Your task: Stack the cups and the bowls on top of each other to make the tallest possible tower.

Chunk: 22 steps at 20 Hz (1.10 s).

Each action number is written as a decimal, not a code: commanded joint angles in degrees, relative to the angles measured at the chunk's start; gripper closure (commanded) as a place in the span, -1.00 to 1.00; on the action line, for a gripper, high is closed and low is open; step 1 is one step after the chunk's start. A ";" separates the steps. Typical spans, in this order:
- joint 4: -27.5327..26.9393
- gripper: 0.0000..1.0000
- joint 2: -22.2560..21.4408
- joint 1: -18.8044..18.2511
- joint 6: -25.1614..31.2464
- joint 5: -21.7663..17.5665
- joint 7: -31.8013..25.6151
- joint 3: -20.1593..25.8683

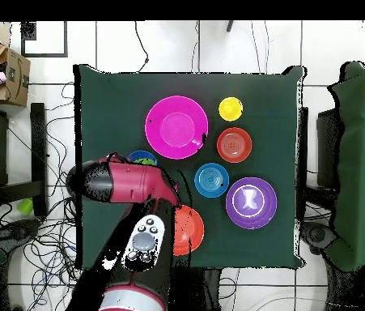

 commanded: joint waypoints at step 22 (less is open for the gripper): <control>-15.08 1.00 8.22 -9.66 11.37 -12.66 -8.95 13.86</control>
